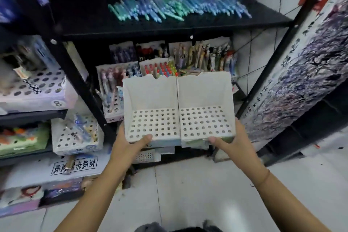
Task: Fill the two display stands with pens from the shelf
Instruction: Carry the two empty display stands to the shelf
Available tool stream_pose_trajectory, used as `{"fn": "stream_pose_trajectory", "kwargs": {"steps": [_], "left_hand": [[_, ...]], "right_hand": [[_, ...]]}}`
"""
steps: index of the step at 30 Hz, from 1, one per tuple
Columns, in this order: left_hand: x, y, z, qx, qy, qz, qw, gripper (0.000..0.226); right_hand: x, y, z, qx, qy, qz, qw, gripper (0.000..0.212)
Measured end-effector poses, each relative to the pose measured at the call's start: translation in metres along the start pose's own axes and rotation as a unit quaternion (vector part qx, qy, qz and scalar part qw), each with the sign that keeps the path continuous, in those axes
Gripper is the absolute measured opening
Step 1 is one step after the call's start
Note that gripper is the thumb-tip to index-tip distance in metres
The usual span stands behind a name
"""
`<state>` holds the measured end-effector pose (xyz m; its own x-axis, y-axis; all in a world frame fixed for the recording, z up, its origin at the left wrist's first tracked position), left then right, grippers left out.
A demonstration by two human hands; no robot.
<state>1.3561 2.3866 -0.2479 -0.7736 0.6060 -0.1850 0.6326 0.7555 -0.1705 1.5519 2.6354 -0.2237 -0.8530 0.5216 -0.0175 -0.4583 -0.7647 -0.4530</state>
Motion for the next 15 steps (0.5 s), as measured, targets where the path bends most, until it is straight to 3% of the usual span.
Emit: {"fn": "stream_pose_trajectory", "kwargs": {"steps": [6, 15], "left_hand": [[-0.024, 0.034, -0.048, -0.028, 0.035, -0.092, 0.995, 0.059], [-0.029, 0.045, -0.143, -0.041, 0.11, -0.161, 0.98, 0.062]], "right_hand": [[0.039, -0.061, 0.021, -0.028, -0.065, 0.07, 0.995, 0.086], [0.08, -0.123, 0.089, -0.015, -0.179, 0.092, 0.979, 0.069]]}}
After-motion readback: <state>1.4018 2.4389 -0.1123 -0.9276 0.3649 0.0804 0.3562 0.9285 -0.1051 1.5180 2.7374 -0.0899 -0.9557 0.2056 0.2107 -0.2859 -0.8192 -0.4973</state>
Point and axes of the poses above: each hand's wrist, its own x-axis towards the middle knuckle, its own y-axis out of the palm, z = x × y, the point moved 7 cm from there along x, towards the middle knuckle, and after that the axes turned 12 degrees about z, right-handed, at the moved point
